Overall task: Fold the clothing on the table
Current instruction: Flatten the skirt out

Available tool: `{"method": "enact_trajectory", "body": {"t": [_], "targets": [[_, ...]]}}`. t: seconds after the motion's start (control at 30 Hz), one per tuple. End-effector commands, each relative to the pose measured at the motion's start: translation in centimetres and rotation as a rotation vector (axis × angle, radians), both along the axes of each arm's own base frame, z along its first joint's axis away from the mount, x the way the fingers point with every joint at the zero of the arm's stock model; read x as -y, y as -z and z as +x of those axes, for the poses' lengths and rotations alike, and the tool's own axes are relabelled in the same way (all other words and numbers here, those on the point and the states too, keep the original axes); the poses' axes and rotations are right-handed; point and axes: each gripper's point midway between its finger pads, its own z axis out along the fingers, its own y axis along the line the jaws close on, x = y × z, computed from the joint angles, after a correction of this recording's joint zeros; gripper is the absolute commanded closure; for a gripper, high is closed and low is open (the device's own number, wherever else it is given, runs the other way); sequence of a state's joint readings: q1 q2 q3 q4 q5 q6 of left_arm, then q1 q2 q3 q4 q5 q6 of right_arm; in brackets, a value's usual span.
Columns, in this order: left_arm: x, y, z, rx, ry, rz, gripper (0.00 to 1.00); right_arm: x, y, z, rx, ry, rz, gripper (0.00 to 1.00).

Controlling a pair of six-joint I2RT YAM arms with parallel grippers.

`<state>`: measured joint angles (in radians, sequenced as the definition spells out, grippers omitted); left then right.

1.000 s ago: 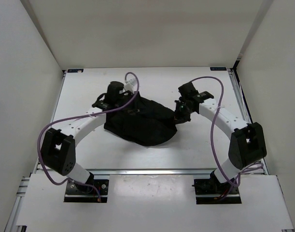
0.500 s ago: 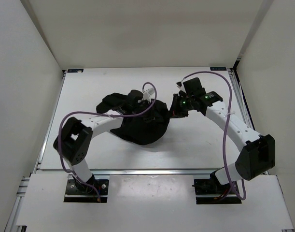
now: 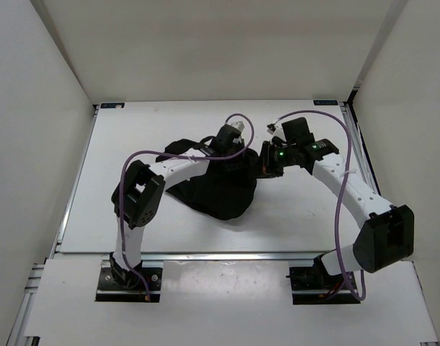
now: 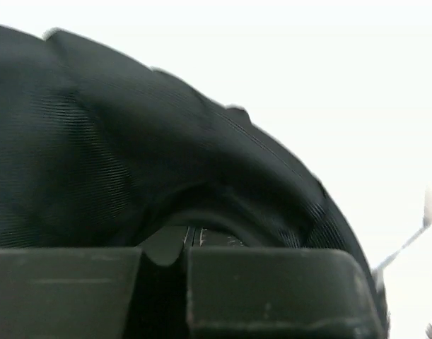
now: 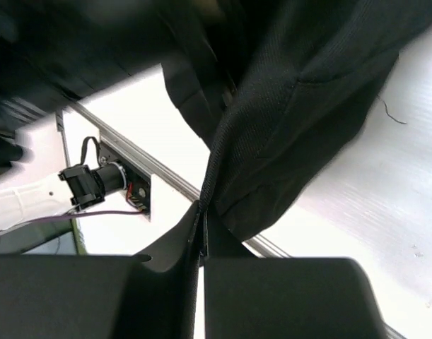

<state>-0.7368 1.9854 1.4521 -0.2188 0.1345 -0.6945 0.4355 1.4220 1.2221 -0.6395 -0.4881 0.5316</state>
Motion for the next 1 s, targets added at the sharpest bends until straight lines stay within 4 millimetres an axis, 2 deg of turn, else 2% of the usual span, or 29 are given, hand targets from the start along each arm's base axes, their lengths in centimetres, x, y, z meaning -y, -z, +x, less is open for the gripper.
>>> {"method": "enact_trajectory", "body": {"t": [0.0,0.03,0.1,0.13,0.2,0.23,0.33,0.4,0.43,0.47,0.53,0.57,0.6,0.63,0.7,0.77,0.8,0.83,0.87,0.97], "targets": [[-4.0,-3.7,5.4,0.178,-0.171,0.164,1.0,0.1,-1.1,-1.2,-0.012,-0.03,0.081,1.0],[-5.1,-3.3,5.9,0.184,-0.195,0.2,1.0,0.2,-1.1,-1.4,-0.018,-0.036,0.089,1.0],[-6.2,-4.9,7.1,0.227,-0.24,0.217,1.0,0.5,-0.7,-1.6,-0.03,-0.039,0.093,1.0],[-7.0,-4.6,7.6,0.232,-0.257,0.247,1.0,0.7,-0.9,-1.7,-0.029,-0.034,0.091,1.0],[-8.5,-6.0,9.1,0.268,-0.296,0.253,1.0,1.0,0.0,-2.1,-0.057,-0.047,0.075,1.0],[-8.8,-6.5,9.2,0.276,-0.296,0.261,1.0,1.3,0.3,-2.2,-0.063,-0.04,0.074,1.0],[-11.5,-8.8,11.0,0.316,-0.35,0.264,1.0,2.2,0.9,-2.2,-0.078,-0.019,0.076,1.0],[-12.9,-10.3,11.3,0.334,-0.372,0.255,1.0,2.7,1.3,-2.2,-0.08,-0.015,0.069,1.0],[-13.7,-10.2,11.6,0.332,-0.375,0.256,1.0,2.8,1.8,-2.2,-0.093,-0.015,0.063,1.0],[-13.8,-11.0,11.5,0.34,-0.351,0.226,1.0,3.1,1.9,-2.0,-0.095,-0.006,0.065,0.99],[-13.9,-11.1,10.7,0.336,-0.301,0.179,0.98,2.9,1.9,-1.9,-0.09,-0.017,0.072,1.0],[-13.0,-10.5,9.7,0.328,-0.238,0.156,0.88,2.8,1.7,-1.7,-0.09,-0.021,0.074,1.0],[-11.9,-11.0,8.9,0.35,-0.19,0.124,0.65,2.6,1.8,-1.5,-0.091,-0.021,0.07,1.0],[-11.7,-10.1,7.8,0.366,-0.131,0.149,0.58,2.5,1.6,-1.1,-0.088,-0.015,0.074,1.0],[-9.1,-9.4,5.2,0.438,0.038,0.151,0.41,2.3,1.5,-0.8,-0.085,-0.019,0.073,1.0],[-8.5,-7.1,2.5,0.418,0.147,0.139,0.38,1.8,1.0,-0.6,-0.072,-0.032,0.092,1.0],[-8.0,-7.1,1.7,0.417,0.191,0.096,0.39,1.7,0.9,-0.4,-0.068,-0.035,0.091,1.0],[-8.0,-6.2,0.8,0.407,0.222,0.073,0.38,1.9,1.1,-0.2,-0.069,-0.025,0.086,1.0],[-8.7,-5.3,0.2,0.389,0.231,0.071,0.38,1.7,0.9,-0.1,-0.058,-0.032,0.084,1.0],[-8.8,-4.8,-0.4,0.367,0.25,0.027,0.35,1.7,1.1,-0.1,-0.07,-0.029,0.089,1.0]]}}
